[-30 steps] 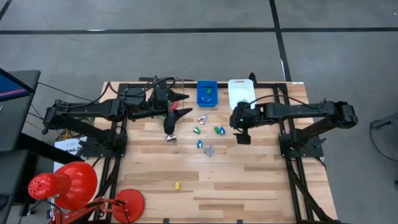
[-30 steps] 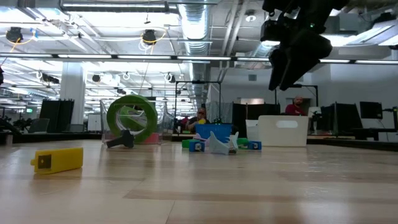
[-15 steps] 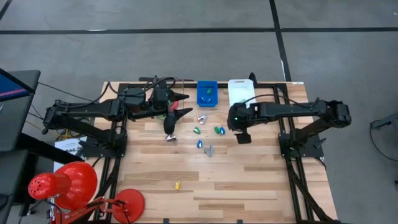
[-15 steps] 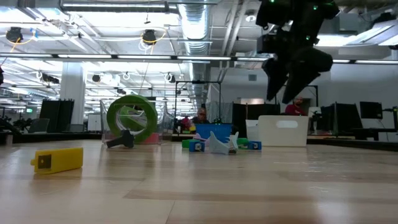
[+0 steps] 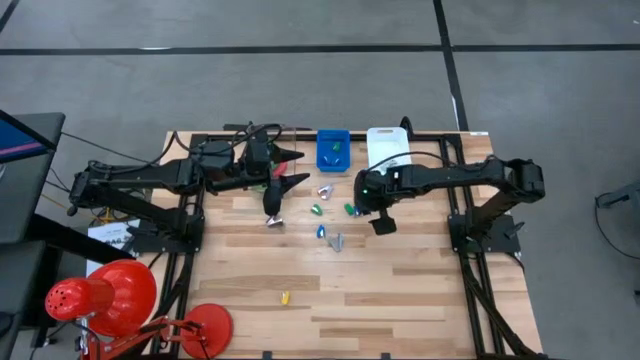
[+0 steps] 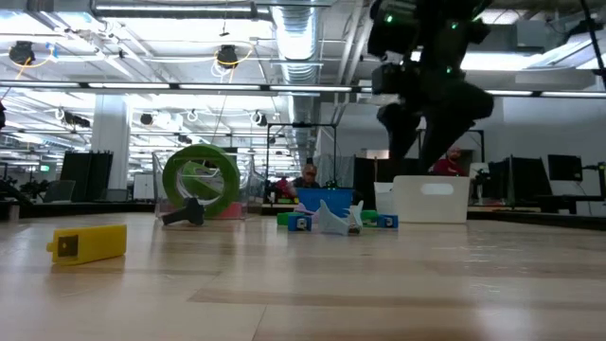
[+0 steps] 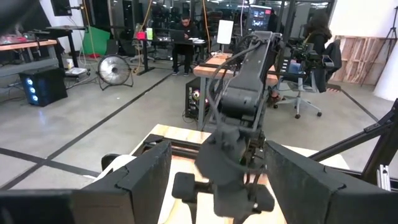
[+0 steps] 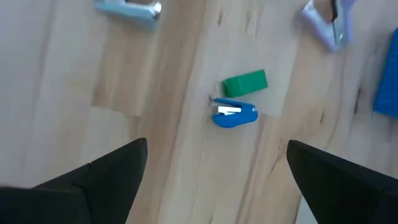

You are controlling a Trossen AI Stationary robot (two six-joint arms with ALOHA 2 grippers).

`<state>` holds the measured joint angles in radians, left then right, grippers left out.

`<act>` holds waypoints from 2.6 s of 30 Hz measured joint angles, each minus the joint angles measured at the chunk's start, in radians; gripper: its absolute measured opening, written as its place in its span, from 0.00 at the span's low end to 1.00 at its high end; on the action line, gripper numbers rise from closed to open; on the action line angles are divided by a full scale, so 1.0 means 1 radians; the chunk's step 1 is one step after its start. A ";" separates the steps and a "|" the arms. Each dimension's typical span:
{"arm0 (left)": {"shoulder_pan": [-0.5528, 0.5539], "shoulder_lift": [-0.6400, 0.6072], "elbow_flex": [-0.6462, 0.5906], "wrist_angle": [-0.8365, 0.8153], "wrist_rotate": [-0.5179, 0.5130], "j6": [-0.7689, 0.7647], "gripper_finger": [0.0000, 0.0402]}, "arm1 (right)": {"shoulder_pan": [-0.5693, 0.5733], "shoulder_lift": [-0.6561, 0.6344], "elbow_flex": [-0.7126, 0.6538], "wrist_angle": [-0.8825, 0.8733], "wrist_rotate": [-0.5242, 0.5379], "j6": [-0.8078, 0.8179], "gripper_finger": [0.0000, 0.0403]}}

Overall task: Pick and place Stapler, Stapler remover, tape
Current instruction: Put the blue stapler into the blue bin

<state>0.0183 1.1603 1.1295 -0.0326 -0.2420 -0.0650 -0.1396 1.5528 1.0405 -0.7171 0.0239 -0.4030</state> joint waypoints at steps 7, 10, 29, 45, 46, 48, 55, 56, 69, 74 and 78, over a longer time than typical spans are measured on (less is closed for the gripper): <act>0.000 0.000 0.000 0.003 0.000 0.000 0.61 | -0.038 0.091 0.000 0.027 -0.001 -0.026 0.94; 0.000 0.000 0.000 0.006 0.000 0.000 0.61 | -0.050 0.120 0.000 0.054 -0.001 -0.039 0.93; 0.000 0.000 0.000 0.014 0.000 0.000 0.61 | -0.079 0.315 0.146 0.010 -0.002 -0.078 0.88; 0.000 0.000 0.000 0.018 0.000 0.000 0.61 | -0.092 0.318 0.135 0.057 -0.027 -0.059 0.83; 0.000 0.000 0.000 0.019 0.000 0.000 0.61 | -0.092 0.318 0.125 0.068 -0.027 -0.059 0.83; 0.000 0.000 0.000 0.021 0.000 0.000 0.61 | -0.086 0.318 0.107 0.069 -0.027 -0.060 0.83; 0.000 0.000 0.000 0.021 0.000 0.000 0.61 | -0.084 0.318 0.095 0.082 -0.027 -0.059 0.82; 0.000 0.000 0.000 0.021 0.000 0.000 0.61 | -0.084 0.318 0.095 0.086 -0.028 -0.058 0.81; 0.000 0.000 0.000 0.029 0.000 0.000 0.61 | -0.084 0.318 0.095 0.093 -0.027 -0.056 0.70; 0.000 0.000 0.000 0.031 0.000 0.000 0.61 | -0.083 0.318 0.095 0.085 -0.027 -0.056 0.68; 0.000 0.000 0.000 0.035 0.000 0.000 0.61 | -0.084 0.318 0.095 0.079 -0.027 -0.056 0.64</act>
<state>0.0181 1.1603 1.1294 0.0019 -0.2421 -0.0647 -0.2234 1.8707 1.1351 -0.6381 -0.0036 -0.4595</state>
